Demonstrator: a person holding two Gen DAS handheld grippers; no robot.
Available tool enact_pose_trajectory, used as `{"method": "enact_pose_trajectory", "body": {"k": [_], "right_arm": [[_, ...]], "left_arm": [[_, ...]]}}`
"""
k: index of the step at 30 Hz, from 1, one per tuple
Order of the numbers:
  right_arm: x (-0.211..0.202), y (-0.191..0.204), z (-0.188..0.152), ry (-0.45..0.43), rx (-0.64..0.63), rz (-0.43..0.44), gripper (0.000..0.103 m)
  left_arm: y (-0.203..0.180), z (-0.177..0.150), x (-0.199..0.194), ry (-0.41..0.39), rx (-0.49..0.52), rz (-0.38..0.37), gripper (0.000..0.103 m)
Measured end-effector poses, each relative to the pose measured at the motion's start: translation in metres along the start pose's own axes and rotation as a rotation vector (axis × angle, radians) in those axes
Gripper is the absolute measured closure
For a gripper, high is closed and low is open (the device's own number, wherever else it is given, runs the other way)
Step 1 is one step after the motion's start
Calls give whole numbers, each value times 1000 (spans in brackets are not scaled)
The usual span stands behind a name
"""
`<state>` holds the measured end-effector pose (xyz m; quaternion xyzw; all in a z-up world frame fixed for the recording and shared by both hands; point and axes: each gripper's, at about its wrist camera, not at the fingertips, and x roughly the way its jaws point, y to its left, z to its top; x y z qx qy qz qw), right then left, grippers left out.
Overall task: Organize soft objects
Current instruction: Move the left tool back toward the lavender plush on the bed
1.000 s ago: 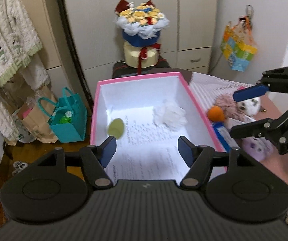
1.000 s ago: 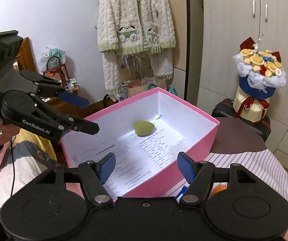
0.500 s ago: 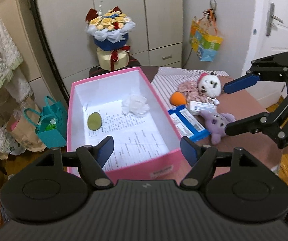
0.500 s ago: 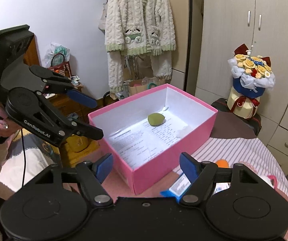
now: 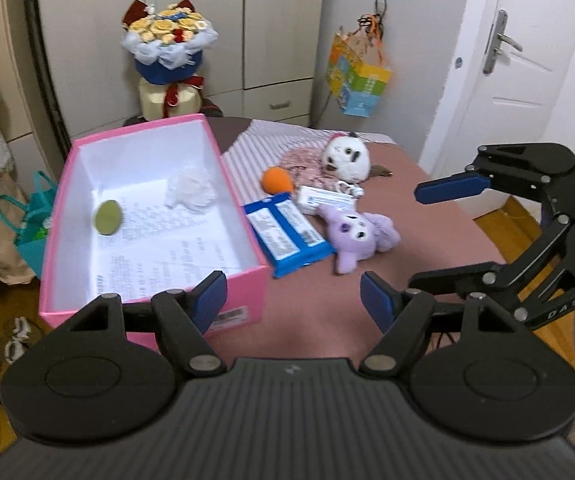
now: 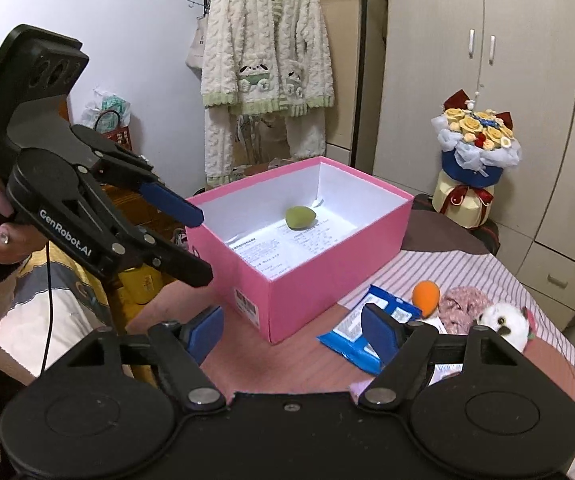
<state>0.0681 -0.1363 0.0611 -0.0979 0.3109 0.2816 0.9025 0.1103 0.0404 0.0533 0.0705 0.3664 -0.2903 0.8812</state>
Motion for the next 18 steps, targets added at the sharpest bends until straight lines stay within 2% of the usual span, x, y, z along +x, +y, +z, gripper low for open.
{"method": "enact_pose_trajectory", "body": {"k": [11,18], "right_arm": [[17,-31,-30,7,16,-32,21],[33,-59,-50,47,54,-47,20]], "left_arm": [[-33,3,48,-16,10,-25,36],[-47,9,80,-2,26,-19,37]]}}
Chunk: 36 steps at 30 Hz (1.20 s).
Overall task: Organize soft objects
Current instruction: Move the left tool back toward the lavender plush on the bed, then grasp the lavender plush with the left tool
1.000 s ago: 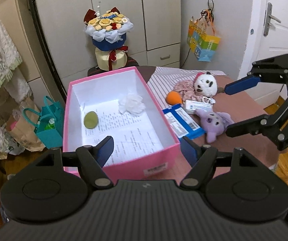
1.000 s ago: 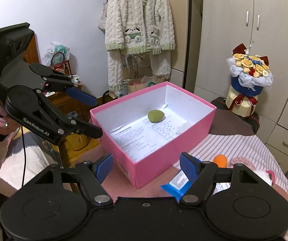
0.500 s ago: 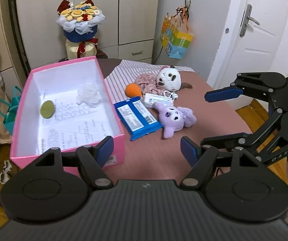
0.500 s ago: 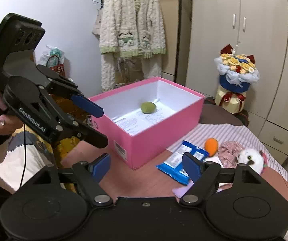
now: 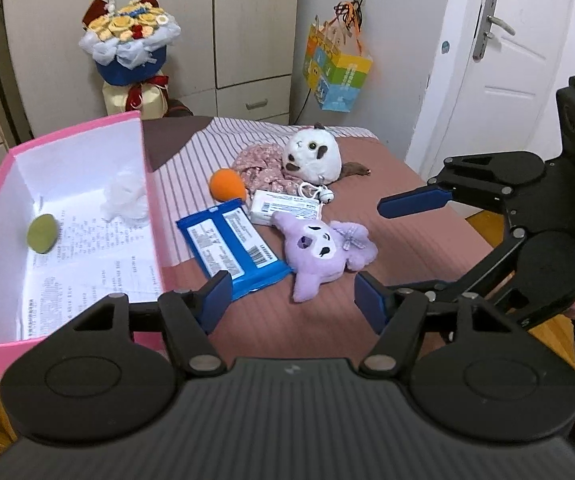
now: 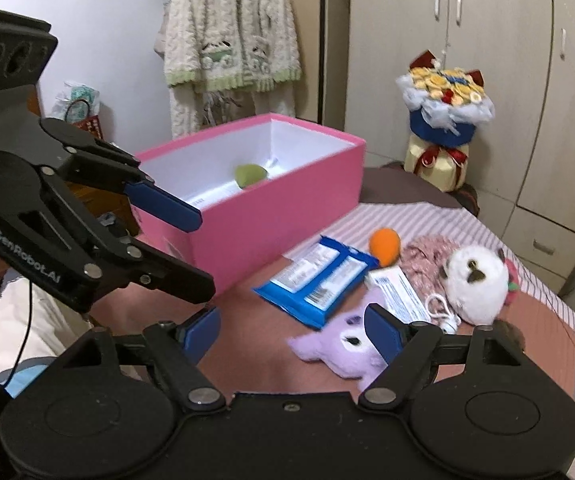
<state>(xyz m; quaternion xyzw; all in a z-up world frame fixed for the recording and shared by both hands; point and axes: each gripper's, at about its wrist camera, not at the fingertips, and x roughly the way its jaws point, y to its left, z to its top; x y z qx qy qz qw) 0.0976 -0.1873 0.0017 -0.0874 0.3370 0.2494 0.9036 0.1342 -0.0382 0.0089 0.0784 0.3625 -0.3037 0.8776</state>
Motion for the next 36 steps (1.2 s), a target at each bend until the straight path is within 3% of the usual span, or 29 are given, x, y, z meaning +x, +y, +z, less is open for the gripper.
{"method": "enact_pose_trajectory", "body": {"k": [6,12,19,22,26,30,36], "right_arm": [[12,-22,-18,47,20,4,19],[26,-47,-41,77,99,-47,18],[63,-65,-55,93,250,-113,17],[70,-67,-62,64,325,-98,17],[74,-64,-71,0,366,-97,11],[80,-51,-72,-34,356,-145,6],[93,-33,-72,-85,372,-247,0]], "left_arm": [[-5,3,29,16,-18,-17,42],[-9,7,69,0,-39,-51,49],[-11,11,116,-18,-54,19,60],[-8,9,124,3,-79,-4,66],[-4,4,129,33,-136,-43,66],[1,1,133,32,-218,-40,66],[-6,-3,132,2,-227,5,65]]}}
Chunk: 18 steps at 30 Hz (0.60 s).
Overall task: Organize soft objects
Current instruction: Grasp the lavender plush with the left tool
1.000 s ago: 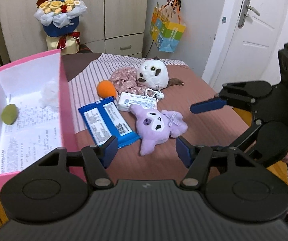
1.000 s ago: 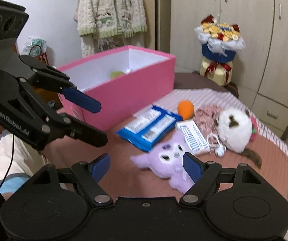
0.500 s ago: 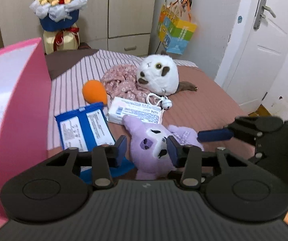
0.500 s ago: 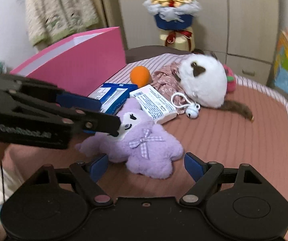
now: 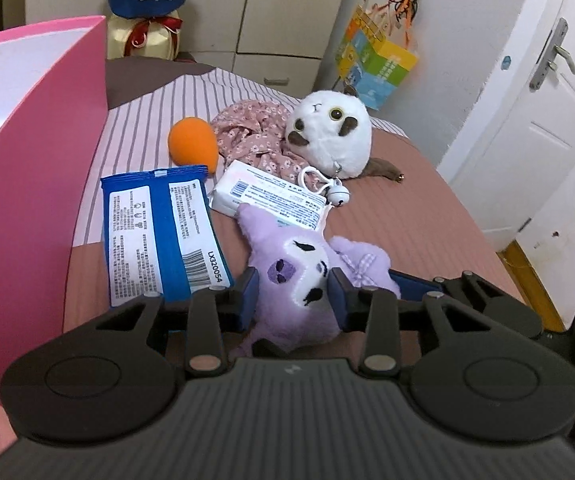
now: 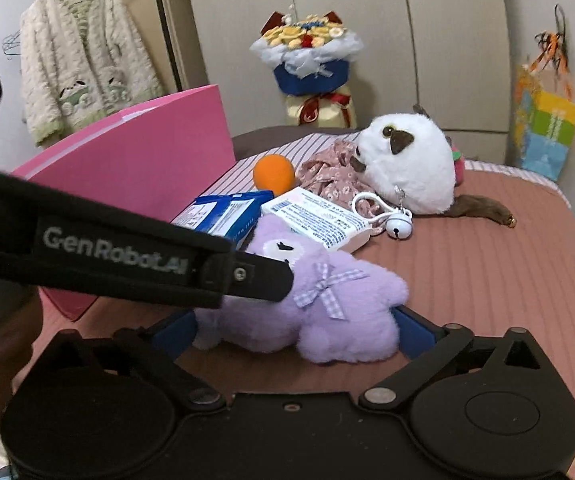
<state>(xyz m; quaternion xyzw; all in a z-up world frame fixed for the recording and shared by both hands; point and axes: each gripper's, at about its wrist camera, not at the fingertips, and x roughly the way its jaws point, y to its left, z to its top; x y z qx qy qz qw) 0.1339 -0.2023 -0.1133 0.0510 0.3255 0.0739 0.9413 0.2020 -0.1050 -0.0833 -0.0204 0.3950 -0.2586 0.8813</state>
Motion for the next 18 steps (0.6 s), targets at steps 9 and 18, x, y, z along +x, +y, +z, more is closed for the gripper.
{"method": "enact_pose_trajectory", "body": {"k": [9,18], "right_arm": [[-2,2,-5,-31,2,-20,0],[-8,5,-12,-52,-28,-22,5]], "left_arm": [[-4,-4,4,-21,19,17,56],[-21,-13,2,-2,104,46,58]]}}
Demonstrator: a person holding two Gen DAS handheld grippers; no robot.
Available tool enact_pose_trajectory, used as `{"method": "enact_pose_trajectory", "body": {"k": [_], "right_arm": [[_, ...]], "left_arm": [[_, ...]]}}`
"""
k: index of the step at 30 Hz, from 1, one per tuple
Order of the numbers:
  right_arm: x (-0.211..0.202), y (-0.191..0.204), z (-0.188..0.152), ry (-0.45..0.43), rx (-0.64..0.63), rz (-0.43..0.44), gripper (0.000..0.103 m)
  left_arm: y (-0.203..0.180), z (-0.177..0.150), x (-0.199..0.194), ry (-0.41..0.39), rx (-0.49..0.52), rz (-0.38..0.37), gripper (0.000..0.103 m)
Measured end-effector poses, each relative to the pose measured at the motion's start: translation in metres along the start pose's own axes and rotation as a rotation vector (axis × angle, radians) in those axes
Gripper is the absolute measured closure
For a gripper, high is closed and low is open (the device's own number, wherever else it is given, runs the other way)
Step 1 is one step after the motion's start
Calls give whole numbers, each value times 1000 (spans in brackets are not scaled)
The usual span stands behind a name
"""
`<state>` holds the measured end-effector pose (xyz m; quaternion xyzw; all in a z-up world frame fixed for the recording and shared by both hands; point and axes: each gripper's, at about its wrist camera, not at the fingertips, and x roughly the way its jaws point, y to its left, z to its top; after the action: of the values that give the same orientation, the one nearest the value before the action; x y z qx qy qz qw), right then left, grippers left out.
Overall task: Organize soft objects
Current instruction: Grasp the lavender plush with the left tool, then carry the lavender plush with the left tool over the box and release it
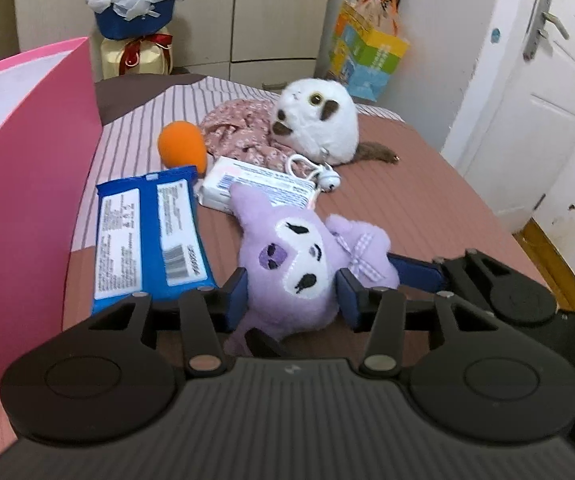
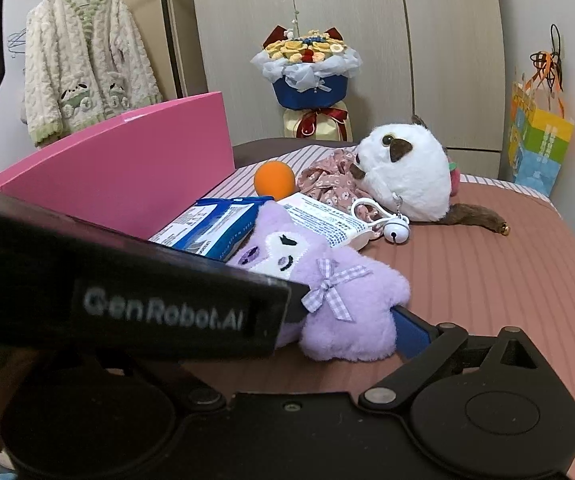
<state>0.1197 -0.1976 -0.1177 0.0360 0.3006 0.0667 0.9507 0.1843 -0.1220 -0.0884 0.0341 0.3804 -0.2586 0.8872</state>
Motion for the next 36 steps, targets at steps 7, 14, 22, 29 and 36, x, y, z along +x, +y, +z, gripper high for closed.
{"method": "enact_pose_trajectory", "body": {"k": [7,14,22,29,36], "right_arm": [[-9,1,-4,-17,-2,5,15],[-25,3,-2,37,13,20,16],[-50,15,5,110,-16,45,16],[-76,40,13,150,-121,58,16],[-103,77,25,166,-257,91,16]], "left_arm": [[-9,-3,-14,2,38,-22,59],[-17,-7,-31,32,54,-27,59],[-12,-13,-58,69,22,-62,58],[-2,-18,-89,96,-17,-102,59],[17,-24,-127,152,-53,-113,59]]}}
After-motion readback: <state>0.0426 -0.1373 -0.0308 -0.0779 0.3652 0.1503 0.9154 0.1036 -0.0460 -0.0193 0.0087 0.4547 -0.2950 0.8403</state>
